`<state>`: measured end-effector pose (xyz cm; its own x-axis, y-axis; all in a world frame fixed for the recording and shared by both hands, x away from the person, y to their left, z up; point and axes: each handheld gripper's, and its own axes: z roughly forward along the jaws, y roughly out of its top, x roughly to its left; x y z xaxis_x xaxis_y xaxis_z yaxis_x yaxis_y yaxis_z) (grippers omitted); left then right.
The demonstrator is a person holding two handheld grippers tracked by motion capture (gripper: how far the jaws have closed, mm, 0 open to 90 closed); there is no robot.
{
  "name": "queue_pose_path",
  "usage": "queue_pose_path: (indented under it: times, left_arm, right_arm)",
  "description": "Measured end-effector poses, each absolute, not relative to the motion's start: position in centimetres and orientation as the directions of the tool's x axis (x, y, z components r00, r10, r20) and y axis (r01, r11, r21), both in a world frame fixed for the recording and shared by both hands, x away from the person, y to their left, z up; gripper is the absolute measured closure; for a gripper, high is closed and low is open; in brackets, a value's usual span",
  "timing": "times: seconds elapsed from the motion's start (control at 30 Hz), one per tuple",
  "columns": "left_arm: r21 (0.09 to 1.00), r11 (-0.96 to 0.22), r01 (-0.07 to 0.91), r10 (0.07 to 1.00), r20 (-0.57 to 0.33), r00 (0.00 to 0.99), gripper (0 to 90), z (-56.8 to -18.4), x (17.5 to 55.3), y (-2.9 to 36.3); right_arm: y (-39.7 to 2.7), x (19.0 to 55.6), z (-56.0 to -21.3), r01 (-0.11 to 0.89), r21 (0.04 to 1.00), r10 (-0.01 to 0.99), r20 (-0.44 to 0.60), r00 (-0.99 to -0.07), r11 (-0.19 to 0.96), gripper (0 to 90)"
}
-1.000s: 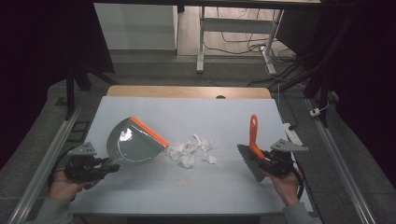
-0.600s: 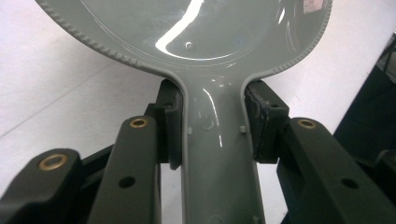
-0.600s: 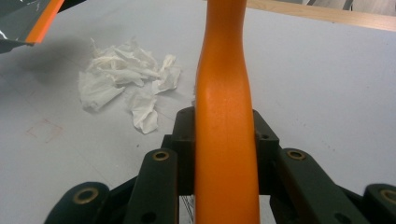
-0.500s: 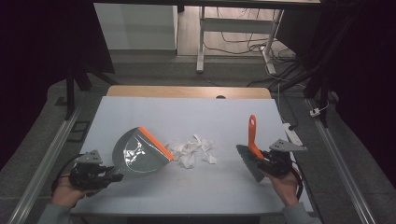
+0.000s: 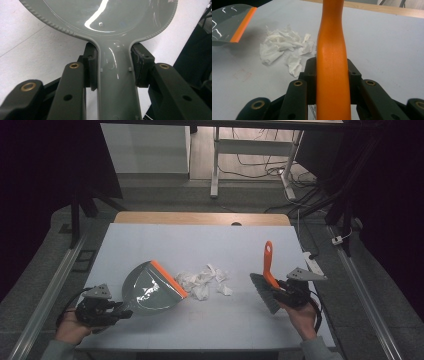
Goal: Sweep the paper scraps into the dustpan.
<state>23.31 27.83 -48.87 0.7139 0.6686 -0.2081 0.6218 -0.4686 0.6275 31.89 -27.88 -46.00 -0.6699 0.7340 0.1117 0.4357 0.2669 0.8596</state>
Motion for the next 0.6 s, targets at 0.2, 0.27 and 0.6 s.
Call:
queue_pose_path:
  times: [0.2,0.27,0.6]
  left_arm:
    - [0.618,-0.476,0.626,0.670,-0.206,0.713,61.4,-49.0,23.3,27.9]
    - [0.614,-0.479,0.627,0.668,-0.209,0.715,61.3,-49.0,23.3,28.0]
    - [0.598,-0.507,0.621,0.651,-0.207,0.730,61.3,-49.2,23.3,27.7]
  right_arm:
    - [-26.6,32.6,-45.8,0.428,0.859,0.727,0.099,-0.679,0.282,70.3]
    - [-26.2,32.8,-45.8,0.426,0.860,0.726,0.099,-0.680,0.282,70.3]
    - [-24.7,34.2,-45.8,0.429,0.856,0.727,0.097,-0.679,0.287,70.3]
